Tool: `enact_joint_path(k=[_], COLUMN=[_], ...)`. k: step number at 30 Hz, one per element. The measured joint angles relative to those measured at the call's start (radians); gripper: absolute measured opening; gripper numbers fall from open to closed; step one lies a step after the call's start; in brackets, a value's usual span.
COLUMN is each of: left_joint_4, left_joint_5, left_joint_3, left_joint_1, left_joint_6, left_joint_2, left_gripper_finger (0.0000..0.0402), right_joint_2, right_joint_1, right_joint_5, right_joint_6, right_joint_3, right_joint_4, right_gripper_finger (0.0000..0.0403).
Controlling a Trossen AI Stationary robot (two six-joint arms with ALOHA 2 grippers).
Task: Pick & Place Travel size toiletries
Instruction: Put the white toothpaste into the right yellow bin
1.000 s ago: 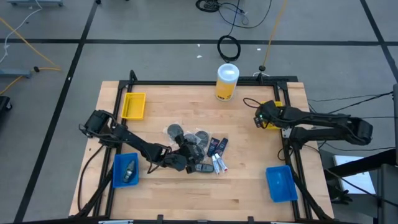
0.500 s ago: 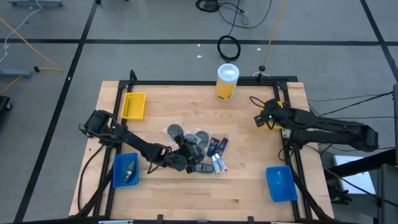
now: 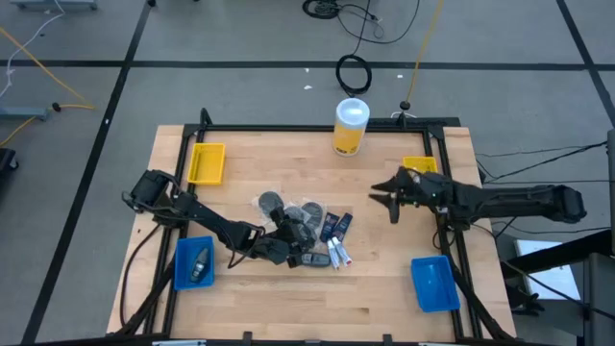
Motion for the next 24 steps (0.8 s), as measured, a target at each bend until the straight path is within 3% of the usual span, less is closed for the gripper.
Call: enact_joint_path(k=[4, 7, 9, 11, 14, 18, 24], left_joint_4=[0.000, 0.000, 0.000, 0.000, 0.002, 0.003, 0.003], left_joint_5=[0.000, 0.000, 0.000, -0.001, 0.000, -0.001, -0.001], left_joint_3=[0.000, 0.000, 0.000, 0.000, 0.000, 0.000, 0.000], left_joint_1=[0.000, 0.000, 0.000, 0.000, 0.000, 0.000, 0.000], left_joint_6=[0.000, 0.000, 0.000, 0.001, 0.001, 0.001, 0.000], left_joint_2=[0.000, 0.000, 0.000, 0.000, 0.000, 0.000, 0.000], left_gripper_finger=[0.0278, 0.0278, 0.0278, 0.0278, 0.0278, 0.0278, 0.0278], right_joint_2=[0.027, 0.049, 0.056, 0.073, 0.107, 0.180, 0.331], right_joint_1=[0.023, 0.039, 0.061, 0.098, 0.177, 0.286, 0.416], right_joint_5=[-0.133, -0.323, -0.455, -0.519, -0.472, -0.297, -0.099], right_joint_6=[-0.108, -0.188, -0.217, -0.211, -0.227, -0.225, -0.184], right_joint_3=[-0.121, -0.186, -0.206, -0.211, -0.211, -0.211, -0.160], right_joint_4=[0.350, 0.528, 0.594, 0.590, 0.589, 0.595, 0.548], right_gripper_finger=[0.0140, 0.0140, 0.0139, 0.0139, 0.0142, 0.0158, 0.0220])
